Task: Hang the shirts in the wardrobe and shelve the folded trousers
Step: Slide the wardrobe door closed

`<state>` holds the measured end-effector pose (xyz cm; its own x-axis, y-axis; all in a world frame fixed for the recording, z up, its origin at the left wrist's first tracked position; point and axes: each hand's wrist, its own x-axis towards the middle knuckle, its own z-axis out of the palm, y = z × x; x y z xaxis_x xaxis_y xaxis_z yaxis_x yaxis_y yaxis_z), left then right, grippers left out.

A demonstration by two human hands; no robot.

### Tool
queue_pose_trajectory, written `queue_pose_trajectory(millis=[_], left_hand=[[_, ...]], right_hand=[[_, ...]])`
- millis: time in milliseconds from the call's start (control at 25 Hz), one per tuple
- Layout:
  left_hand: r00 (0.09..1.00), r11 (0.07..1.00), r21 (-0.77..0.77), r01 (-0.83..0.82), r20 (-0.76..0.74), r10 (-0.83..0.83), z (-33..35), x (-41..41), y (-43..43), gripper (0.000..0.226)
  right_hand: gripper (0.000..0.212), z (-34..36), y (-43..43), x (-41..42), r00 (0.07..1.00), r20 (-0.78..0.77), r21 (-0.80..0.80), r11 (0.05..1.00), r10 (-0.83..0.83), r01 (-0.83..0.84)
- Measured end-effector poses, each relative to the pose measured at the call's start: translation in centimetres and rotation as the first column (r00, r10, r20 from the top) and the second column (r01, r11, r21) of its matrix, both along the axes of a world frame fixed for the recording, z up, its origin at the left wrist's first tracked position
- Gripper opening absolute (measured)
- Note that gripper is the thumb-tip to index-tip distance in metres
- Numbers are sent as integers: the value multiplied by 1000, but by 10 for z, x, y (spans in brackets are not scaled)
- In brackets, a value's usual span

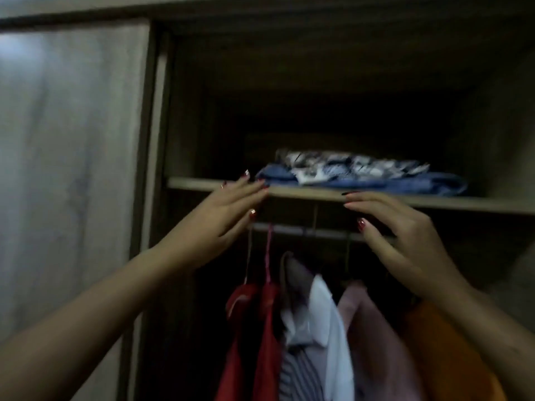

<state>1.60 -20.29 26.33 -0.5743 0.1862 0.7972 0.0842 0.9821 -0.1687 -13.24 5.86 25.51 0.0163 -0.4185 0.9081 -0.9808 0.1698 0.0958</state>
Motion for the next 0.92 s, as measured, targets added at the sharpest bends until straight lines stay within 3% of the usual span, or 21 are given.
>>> queue_pose_trajectory(millis=[120,280,400,520,680,800,920], left_hand=[[982,992,51,-111,-145,118,-79,53,-45,51],[931,891,294,-347,-11,366,-211,117,-106,54],[891,827,332,-454,158,426,-278,138,-139,64],[875,822,306,-481,215,433,-299,139,-150,68],[870,809,322,-492,216,443,-306,132,-157,69],[872,807,332,-488,213,440,-308,128,-158,70],[862,817,280,-504,222,456,-309,127,-156,71]], right_hand=[[28,-82,-61,35,979,57,110,974,193,-199],[30,-224,-158,89,945,123,443,835,304,-327],[35,-315,-211,122,930,-6,697,668,368,-260],[34,-372,-245,141,909,-47,847,499,413,-183],[37,-413,-260,154,961,-87,938,348,261,-10],[43,-425,-255,169,987,-102,942,331,126,55],[41,-420,-247,183,998,2,902,431,63,-29]])
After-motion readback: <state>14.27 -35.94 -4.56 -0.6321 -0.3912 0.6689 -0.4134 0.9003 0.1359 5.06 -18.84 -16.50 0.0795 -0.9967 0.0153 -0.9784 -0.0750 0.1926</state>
